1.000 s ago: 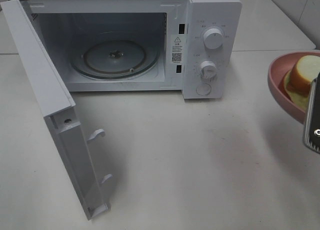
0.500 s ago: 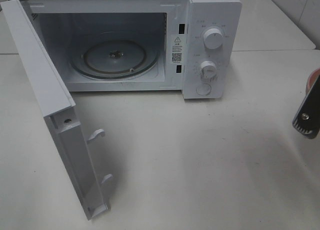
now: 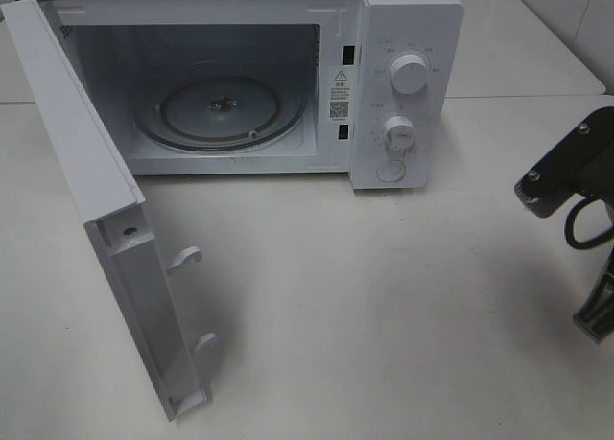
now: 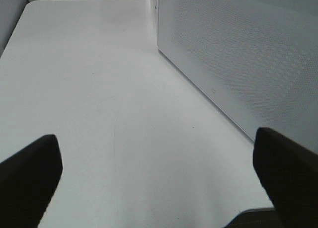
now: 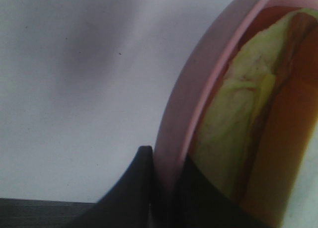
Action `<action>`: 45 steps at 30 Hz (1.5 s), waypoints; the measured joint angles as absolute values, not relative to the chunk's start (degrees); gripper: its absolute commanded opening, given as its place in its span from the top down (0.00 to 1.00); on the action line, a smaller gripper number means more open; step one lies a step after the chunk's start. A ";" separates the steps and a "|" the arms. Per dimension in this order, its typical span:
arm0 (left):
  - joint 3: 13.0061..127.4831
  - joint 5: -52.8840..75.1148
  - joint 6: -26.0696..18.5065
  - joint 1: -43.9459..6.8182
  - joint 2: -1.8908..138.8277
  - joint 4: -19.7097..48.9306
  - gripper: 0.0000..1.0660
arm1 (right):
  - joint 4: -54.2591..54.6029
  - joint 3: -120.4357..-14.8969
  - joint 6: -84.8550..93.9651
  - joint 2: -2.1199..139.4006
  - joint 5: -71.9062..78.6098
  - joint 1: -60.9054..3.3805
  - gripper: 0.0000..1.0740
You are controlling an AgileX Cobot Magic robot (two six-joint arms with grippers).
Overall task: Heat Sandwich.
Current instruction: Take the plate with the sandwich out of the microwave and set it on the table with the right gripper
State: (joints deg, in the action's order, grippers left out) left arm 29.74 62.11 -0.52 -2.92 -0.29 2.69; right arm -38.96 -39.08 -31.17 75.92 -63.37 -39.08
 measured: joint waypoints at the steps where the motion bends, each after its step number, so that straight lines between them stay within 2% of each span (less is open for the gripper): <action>1: 29.74 62.11 -0.52 -2.92 -0.29 2.69 0.06 | -38.96 -39.94 -32.83 76.83 -64.17 -39.08 1.00; 13: 29.74 62.11 -0.52 -2.92 -0.29 2.69 0.06 | -38.85 -47.38 -38.10 84.74 -65.72 -39.08 0.99; 21: 29.74 62.11 -0.52 -2.92 -0.29 2.69 0.06 | -38.90 -48.30 -38.16 89.15 -64.97 -38.10 0.99; 45: 29.74 62.11 -0.52 -2.92 -0.29 2.69 0.06 | -44.23 -48.30 -38.27 91.44 -55.29 -23.03 0.98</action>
